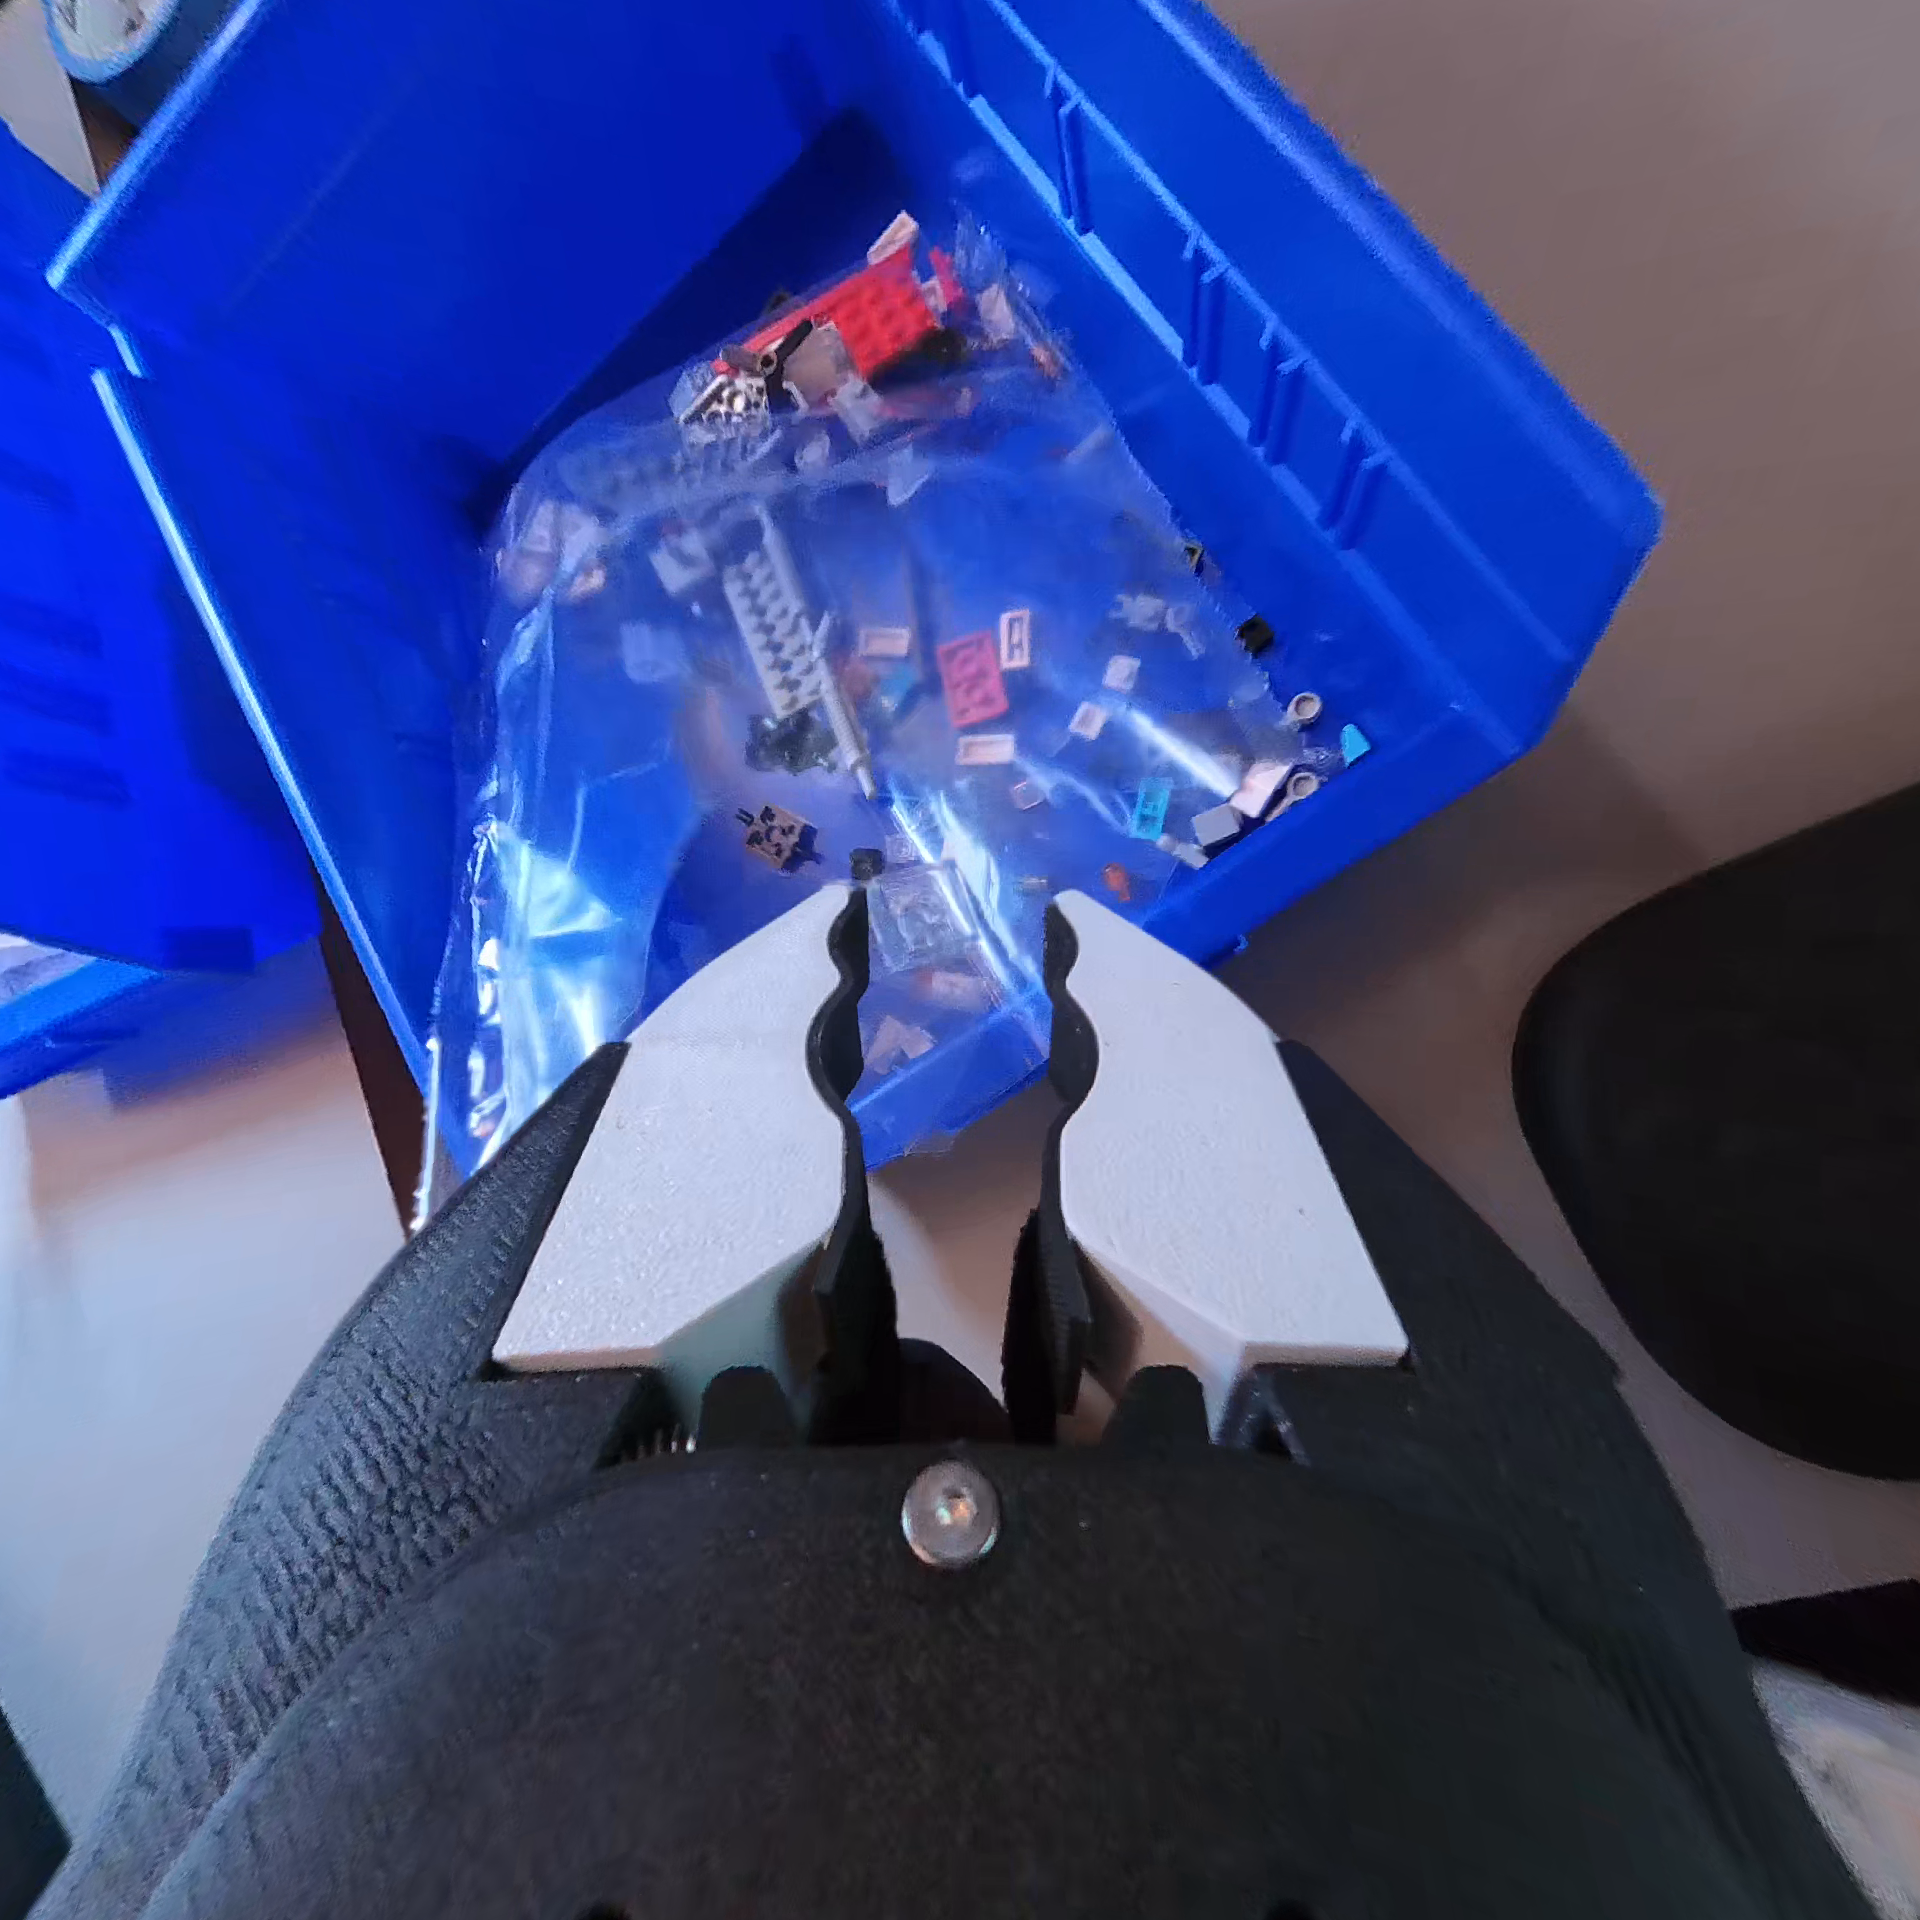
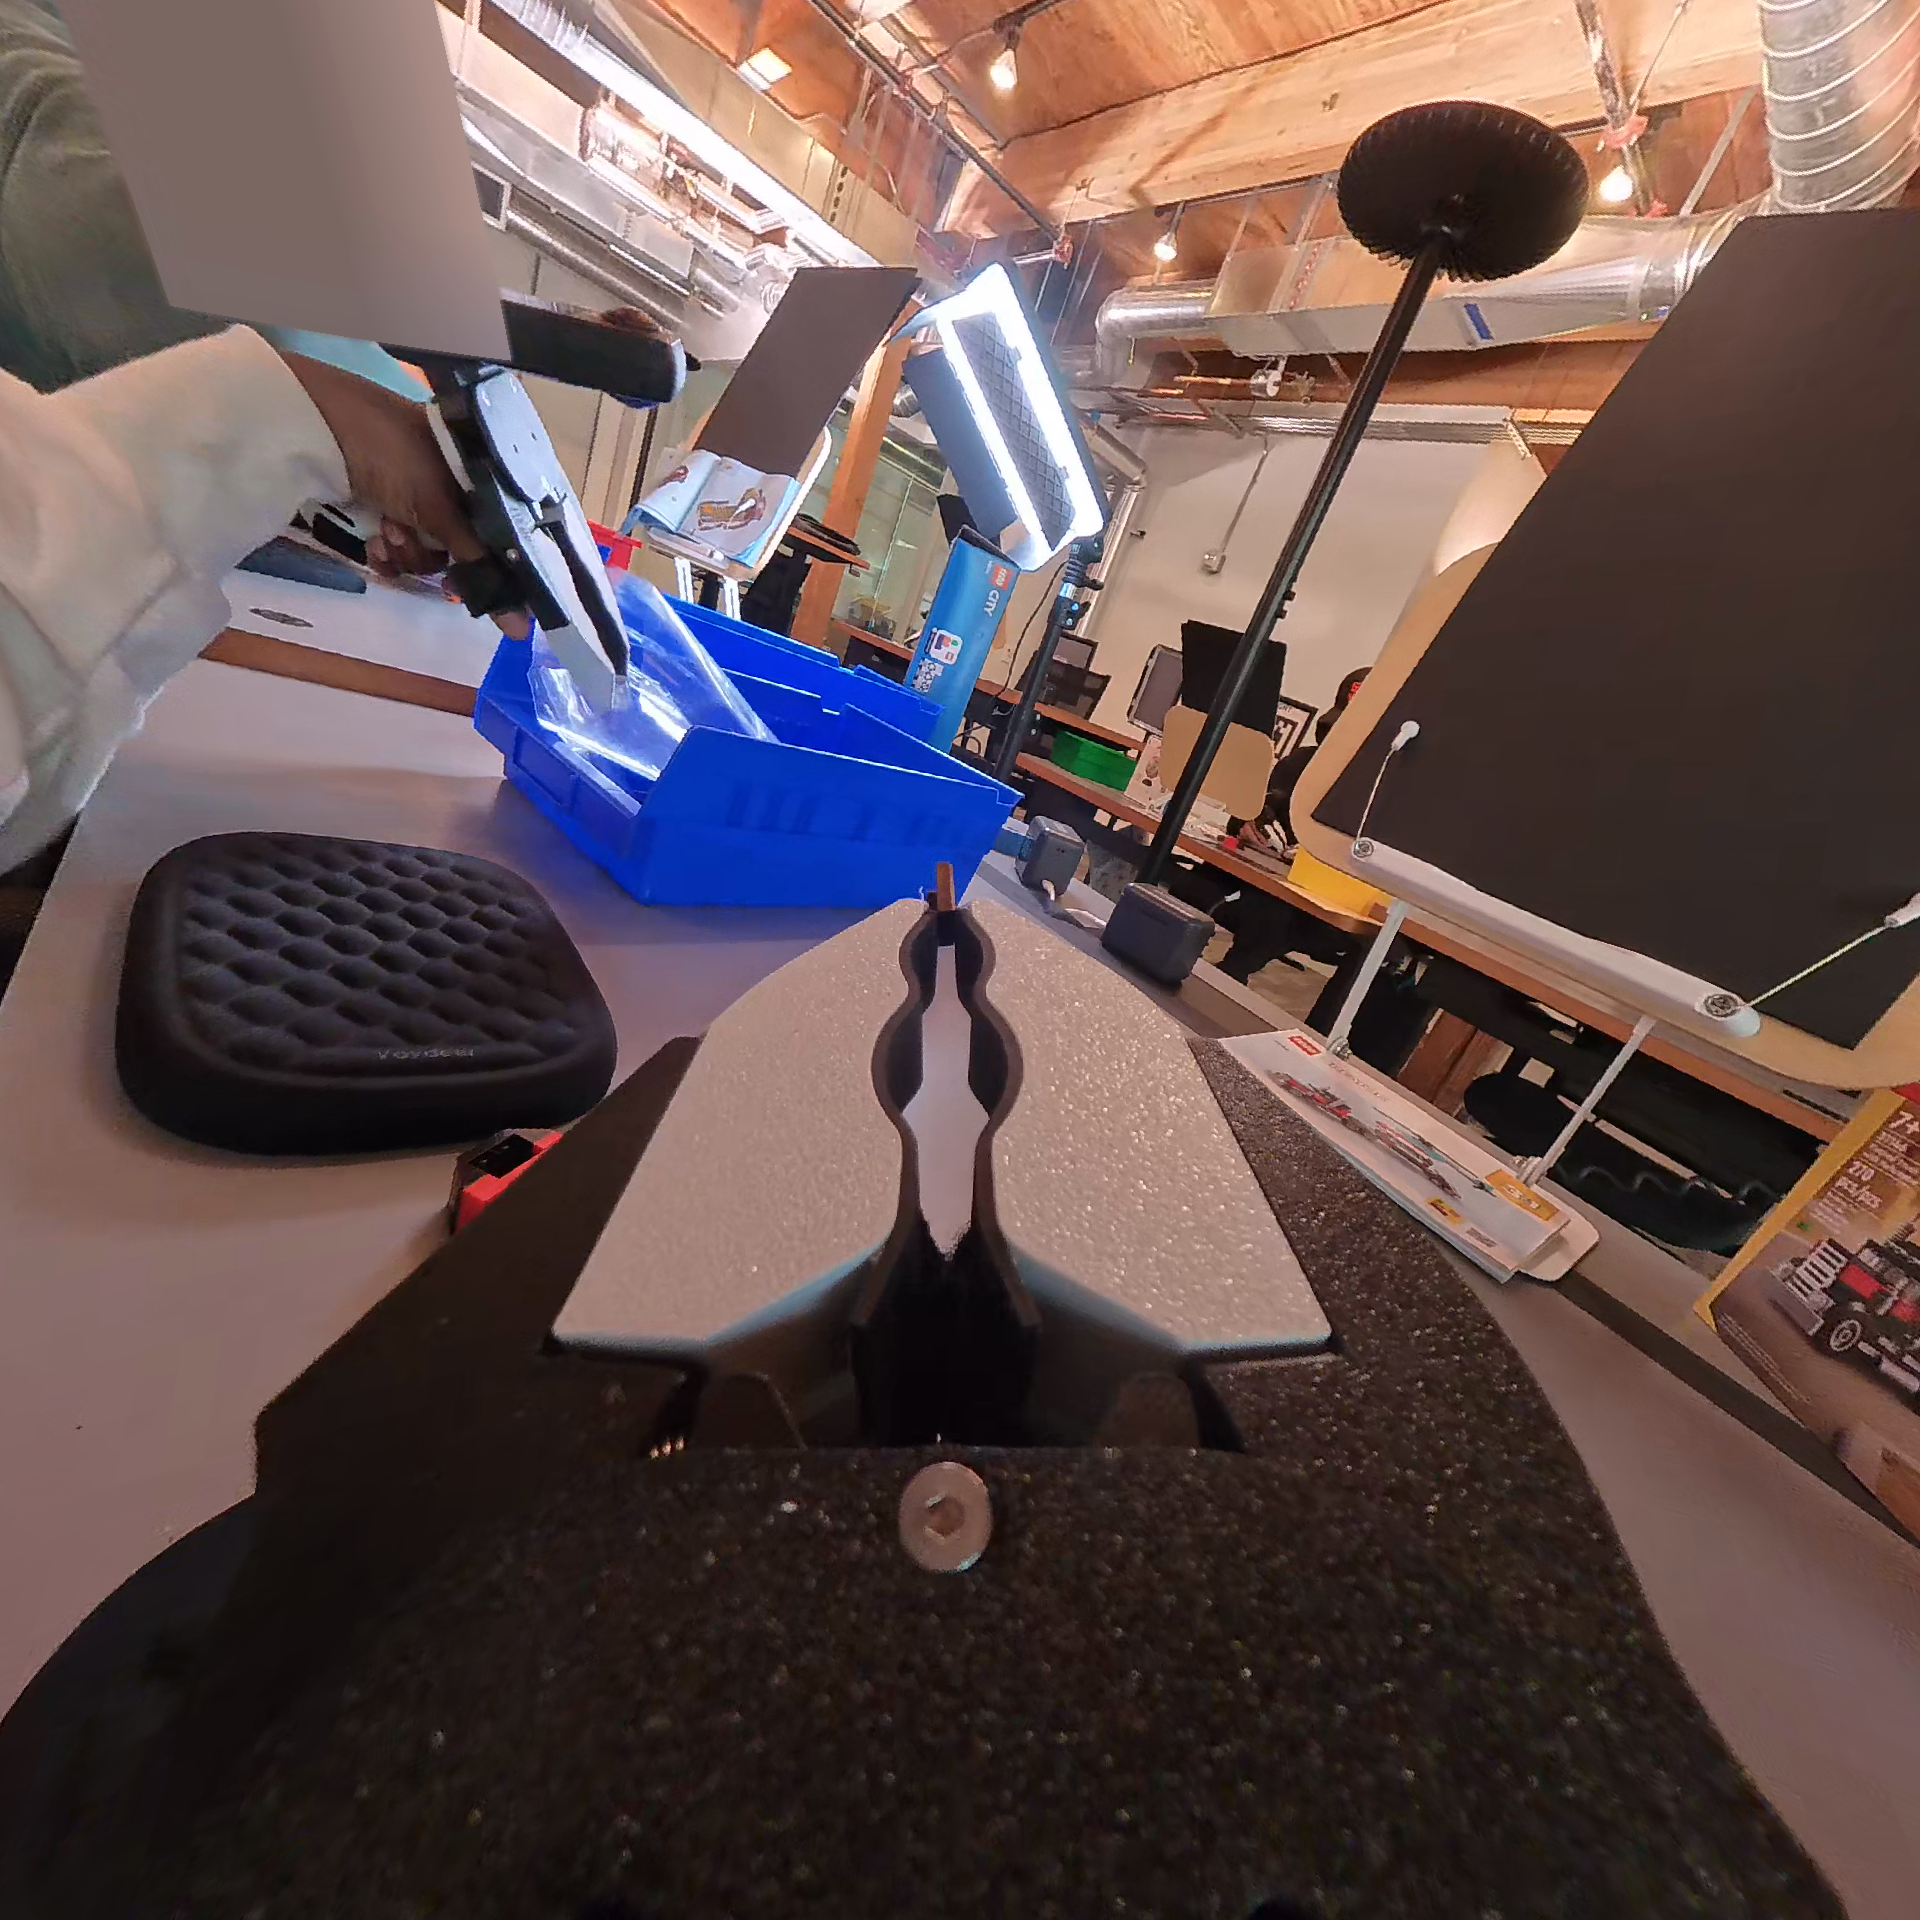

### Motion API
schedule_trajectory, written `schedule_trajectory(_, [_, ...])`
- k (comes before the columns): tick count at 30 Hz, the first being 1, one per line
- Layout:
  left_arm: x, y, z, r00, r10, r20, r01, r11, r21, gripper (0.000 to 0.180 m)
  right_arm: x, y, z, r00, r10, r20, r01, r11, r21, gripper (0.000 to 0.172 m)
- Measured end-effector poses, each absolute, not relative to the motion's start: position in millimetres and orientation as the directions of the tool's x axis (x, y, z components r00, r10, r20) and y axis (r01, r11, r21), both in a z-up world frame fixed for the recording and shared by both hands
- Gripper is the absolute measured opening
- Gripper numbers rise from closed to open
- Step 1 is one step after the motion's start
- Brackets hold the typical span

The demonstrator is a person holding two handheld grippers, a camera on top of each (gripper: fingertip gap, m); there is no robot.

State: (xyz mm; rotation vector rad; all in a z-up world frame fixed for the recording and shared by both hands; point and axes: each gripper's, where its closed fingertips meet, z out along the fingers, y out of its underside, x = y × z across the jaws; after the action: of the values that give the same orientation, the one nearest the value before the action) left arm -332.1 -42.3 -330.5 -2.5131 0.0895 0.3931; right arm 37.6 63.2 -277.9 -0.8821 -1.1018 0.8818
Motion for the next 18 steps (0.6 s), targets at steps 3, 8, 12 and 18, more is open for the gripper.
schedule_trajectory(3, [-330,-43,-324,0.954,0.024,-0.298,-0.158,-0.805,-0.571,0.039,38,63,-278,0.213,0.911,0.352,-0.144,0.385,-0.911,0.003])
schedule_trajectory(8, [-324,-47,-323,0.966,-0.003,-0.257,-0.158,-0.798,-0.582,0.046,38,63,-278,0.213,0.912,0.352,-0.143,0.385,-0.912,0.003])
schedule_trajectory(12, [-264,-47,-301,0.93,-0.285,-0.231,-0.365,-0.663,-0.653,0.035,35,61,-281,0.184,0.92,0.345,-0.14,0.372,-0.918,0.003])
schedule_trajectory(18, [-97,-3,-249,0.493,-0.572,-0.656,-0.747,0.109,-0.656,0.029,36,48,-277,0.029,0.972,0.235,-0.225,0.235,-0.946,0.003])
